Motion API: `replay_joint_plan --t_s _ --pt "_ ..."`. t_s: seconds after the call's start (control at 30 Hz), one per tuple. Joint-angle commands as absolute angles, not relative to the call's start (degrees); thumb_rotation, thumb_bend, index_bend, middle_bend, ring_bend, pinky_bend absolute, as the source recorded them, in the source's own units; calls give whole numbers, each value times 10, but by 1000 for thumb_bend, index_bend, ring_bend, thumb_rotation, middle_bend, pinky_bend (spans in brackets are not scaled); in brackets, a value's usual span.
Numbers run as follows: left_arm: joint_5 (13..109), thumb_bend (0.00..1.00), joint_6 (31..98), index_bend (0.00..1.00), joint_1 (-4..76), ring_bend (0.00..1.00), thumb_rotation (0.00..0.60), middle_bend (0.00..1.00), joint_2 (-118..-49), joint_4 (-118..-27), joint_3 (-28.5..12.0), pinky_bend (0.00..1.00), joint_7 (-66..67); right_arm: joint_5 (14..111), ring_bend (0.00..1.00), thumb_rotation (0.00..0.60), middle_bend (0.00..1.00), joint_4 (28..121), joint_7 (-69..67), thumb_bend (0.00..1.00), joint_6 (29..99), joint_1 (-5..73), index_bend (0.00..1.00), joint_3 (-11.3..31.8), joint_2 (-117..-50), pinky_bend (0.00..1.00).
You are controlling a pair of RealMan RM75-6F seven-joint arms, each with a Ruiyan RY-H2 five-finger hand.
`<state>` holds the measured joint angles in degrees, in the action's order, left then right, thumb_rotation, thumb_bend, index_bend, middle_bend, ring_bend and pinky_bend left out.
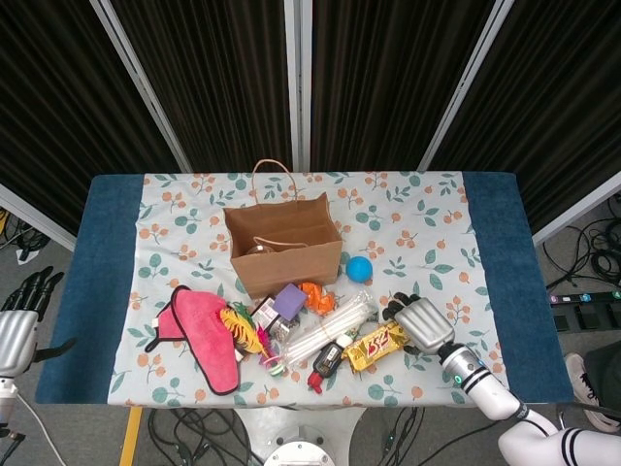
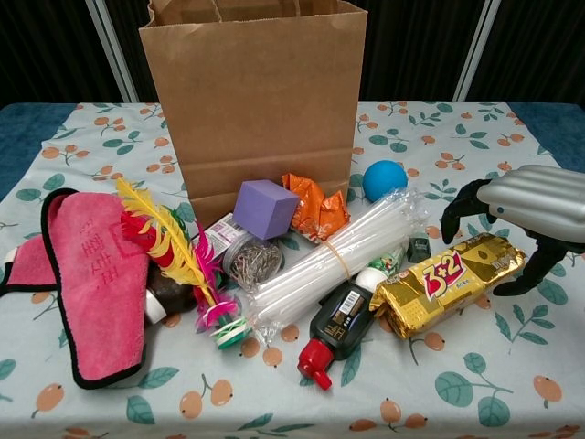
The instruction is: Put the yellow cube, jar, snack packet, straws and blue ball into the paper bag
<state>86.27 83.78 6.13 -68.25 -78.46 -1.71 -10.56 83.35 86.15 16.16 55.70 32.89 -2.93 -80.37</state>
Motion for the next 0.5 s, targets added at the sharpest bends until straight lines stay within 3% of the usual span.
replay_joint_plan --t_s 0.03,0.33,0.5 --pt "862 95 837 80 61 62 600 137 -683 -783 -17 199 -108 833 188 600 317 858 165 0 552 330 364 -30 -811 355" --pt "859 95 837 80 57 63 600 137 -684 -776 -16 199 -114 837 294 600 407 852 167 0 558 321 459 -31 -826 458" --pt "858 96 834 80 57 63 600 137 -688 -771 -15 199 -116 841 368 600 461 860 163 82 577 311 539 -28 -817 535"
